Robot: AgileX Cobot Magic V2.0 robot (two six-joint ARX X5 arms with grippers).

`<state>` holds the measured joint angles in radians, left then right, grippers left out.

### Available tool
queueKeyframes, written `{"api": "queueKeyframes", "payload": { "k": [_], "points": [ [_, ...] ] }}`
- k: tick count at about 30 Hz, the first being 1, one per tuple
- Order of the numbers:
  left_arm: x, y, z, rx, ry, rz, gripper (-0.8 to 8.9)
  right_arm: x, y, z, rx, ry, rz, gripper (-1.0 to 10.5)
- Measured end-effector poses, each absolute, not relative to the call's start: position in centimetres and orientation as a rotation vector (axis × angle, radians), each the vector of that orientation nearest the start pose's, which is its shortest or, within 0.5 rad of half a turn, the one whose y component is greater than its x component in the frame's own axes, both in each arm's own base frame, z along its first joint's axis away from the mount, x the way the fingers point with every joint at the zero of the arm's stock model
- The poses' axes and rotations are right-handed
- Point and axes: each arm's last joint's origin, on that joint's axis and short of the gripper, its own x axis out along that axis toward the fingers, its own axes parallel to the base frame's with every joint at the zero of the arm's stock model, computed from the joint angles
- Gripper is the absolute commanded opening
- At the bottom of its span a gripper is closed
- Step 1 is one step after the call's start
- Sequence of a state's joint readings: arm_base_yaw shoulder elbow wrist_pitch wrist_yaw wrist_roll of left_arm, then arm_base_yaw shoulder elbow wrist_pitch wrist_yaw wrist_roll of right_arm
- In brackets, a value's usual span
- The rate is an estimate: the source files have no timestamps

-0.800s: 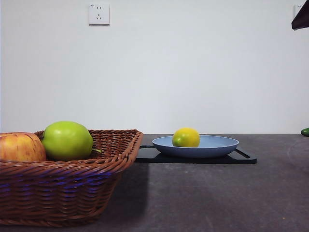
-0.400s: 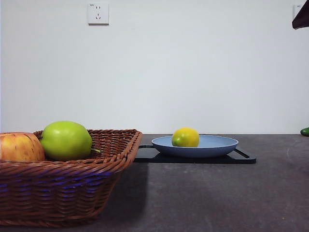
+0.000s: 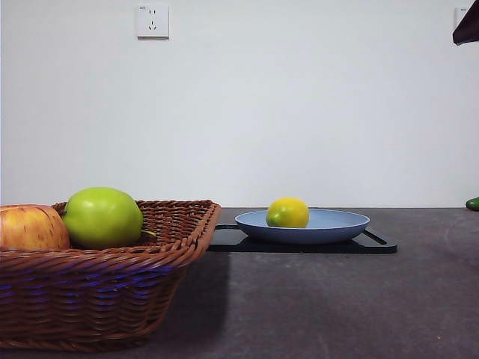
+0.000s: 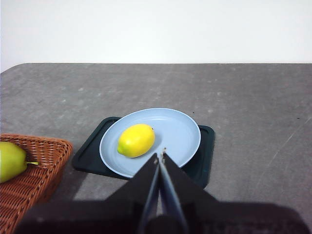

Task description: Take the lemon from the basket,put the lemon in the plate,hand out the plate

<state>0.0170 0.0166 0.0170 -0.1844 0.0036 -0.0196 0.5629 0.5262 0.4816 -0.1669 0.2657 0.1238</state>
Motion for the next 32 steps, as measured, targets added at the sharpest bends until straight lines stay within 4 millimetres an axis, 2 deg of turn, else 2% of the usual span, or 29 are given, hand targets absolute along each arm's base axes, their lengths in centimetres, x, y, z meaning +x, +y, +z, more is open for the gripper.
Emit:
{"api": "queueKeyframes", "payload": {
  "k": [26, 29, 32],
  "points": [
    [9.6, 0.2, 15.0, -0.021, 0.184, 0.015, 0.09, 11.5, 6.3, 26.5, 0.003, 0.209, 0.286, 0.0],
    [9.6, 0.2, 15.0, -0.021, 0.184, 0.015, 0.09, 10.7, 5.3, 26.4, -0.074, 0.218, 0.263, 0.0],
    [9.6, 0.2, 15.0, -0.021, 0.184, 0.015, 0.09, 10.0, 3.8, 26.5, -0.078, 0.149, 0.225, 0.0]
  ]
}}
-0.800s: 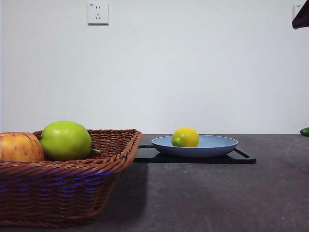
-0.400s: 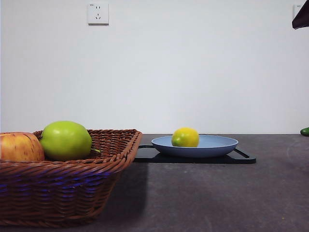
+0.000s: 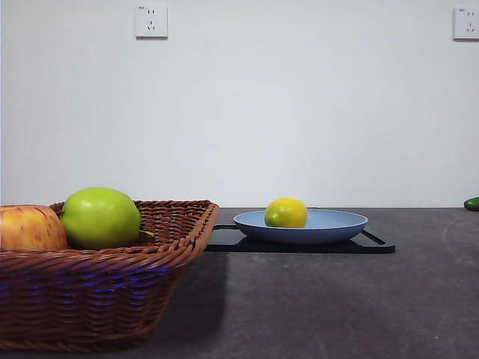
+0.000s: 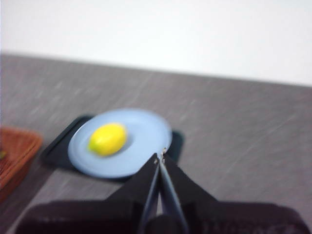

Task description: Take the lemon from the basket,put the lemon in the plate,hand out the plate

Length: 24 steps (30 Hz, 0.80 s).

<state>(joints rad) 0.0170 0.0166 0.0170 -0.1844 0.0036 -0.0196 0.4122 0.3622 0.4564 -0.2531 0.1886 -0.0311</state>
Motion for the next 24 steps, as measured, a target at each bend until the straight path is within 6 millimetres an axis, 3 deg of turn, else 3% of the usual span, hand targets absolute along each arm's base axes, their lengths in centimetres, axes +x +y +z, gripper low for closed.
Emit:
{"api": "queueKeyframes", "payload": {
  "k": [2, 7, 13, 24],
  "points": [
    [9.6, 0.2, 15.0, -0.021, 0.184, 0.015, 0.09, 9.6, 2.9, 25.8, -0.065, 0.118, 0.226, 0.0],
    [9.6, 0.2, 15.0, -0.021, 0.184, 0.015, 0.09, 9.6, 1.2, 21.2, -0.051, 0.129, 0.147, 0.0],
    [9.6, 0.2, 15.0, -0.021, 0.184, 0.015, 0.09, 9.8, 0.6, 17.4, -0.043, 0.149, 0.079, 0.0],
    [9.6, 0.2, 15.0, -0.022, 0.184, 0.015, 0.09, 9.7, 0.5, 15.0, -0.042, 0.183, 0.069, 0.0]
  ]
}}
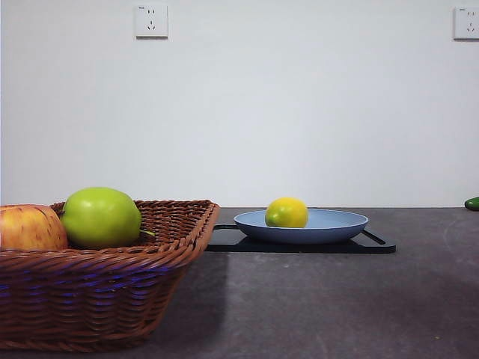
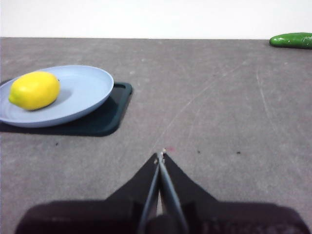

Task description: Take the lemon from the basket,put the lemon in the plate,hand out the plate

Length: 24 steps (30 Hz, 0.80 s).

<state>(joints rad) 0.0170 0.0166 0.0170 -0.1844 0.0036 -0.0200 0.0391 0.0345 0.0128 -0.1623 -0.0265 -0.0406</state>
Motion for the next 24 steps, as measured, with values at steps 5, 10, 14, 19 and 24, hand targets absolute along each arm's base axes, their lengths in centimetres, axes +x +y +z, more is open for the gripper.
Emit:
{"api": "queueKeyframes", "payload": {
  "k": [5, 10, 14, 19, 24],
  "points": [
    [9.61, 0.15, 15.03, -0.021, 0.184, 0.015, 0.09, 9.58, 0.46, 15.18, -0.039, 0.153, 0.069, 0.0],
    [9.61, 0.15, 15.03, -0.021, 0.184, 0.015, 0.09, 9.58, 0.46, 15.17, 0.006, 0.156, 0.065, 0.0],
    [9.61, 0.15, 15.03, -0.021, 0.184, 0.015, 0.09, 9.58, 0.45, 15.17, 0.018, 0.156, 0.061, 0.0],
    [9.61, 0.15, 15.03, -0.021, 0.184, 0.015, 0.09, 9.58, 0.45, 15.17, 0.021, 0.156, 0.061, 0.0],
    [9.61, 0.15, 15.03, -0.021, 0.184, 0.015, 0.09, 9.58, 0.45, 15.17, 0.022, 0.156, 0.061, 0.0]
  ]
}}
